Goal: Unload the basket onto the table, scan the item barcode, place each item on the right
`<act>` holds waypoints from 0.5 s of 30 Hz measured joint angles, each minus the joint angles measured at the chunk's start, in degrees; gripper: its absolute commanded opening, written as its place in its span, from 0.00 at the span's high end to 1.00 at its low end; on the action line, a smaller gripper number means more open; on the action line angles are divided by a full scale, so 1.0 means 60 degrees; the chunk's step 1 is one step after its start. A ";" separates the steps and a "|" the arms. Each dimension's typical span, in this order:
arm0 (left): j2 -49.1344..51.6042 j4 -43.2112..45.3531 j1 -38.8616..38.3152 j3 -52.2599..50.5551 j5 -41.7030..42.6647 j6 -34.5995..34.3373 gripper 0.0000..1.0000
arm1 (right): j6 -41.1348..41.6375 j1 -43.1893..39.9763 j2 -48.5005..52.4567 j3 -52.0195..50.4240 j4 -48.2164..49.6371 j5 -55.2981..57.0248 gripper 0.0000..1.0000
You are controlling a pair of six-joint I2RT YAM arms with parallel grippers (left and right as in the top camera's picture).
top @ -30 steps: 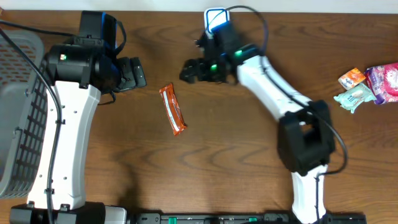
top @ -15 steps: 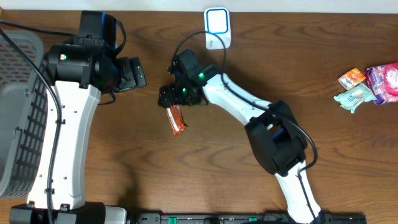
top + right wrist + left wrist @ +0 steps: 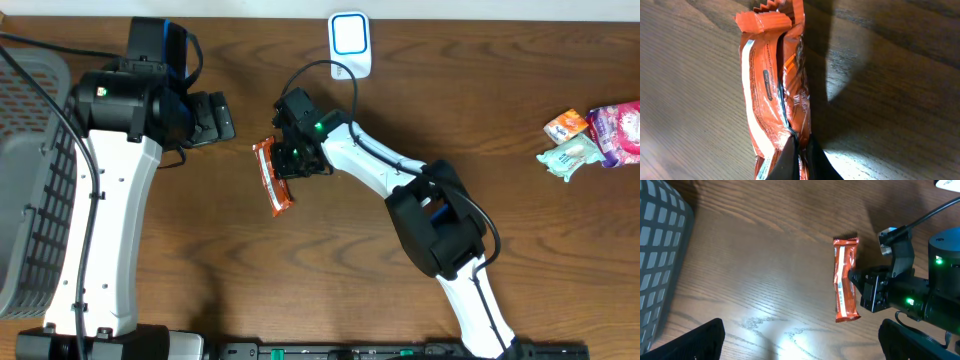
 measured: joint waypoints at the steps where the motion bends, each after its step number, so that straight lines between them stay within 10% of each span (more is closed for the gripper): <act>1: 0.0000 -0.0004 0.0000 0.0000 0.0000 -0.0004 0.02 | 0.0000 -0.0015 0.0000 0.0000 -0.0022 -0.0004 0.99; 9: 0.0000 0.0000 0.0000 0.0000 0.0000 -0.0004 0.02 | 0.0047 -0.0616 -0.0350 0.0022 -0.1479 0.0860 0.99; 15: 0.0000 -0.0004 0.0000 0.0000 0.0000 -0.0004 0.02 | -0.0040 -0.0998 -0.1013 0.0022 -0.1825 0.1322 0.27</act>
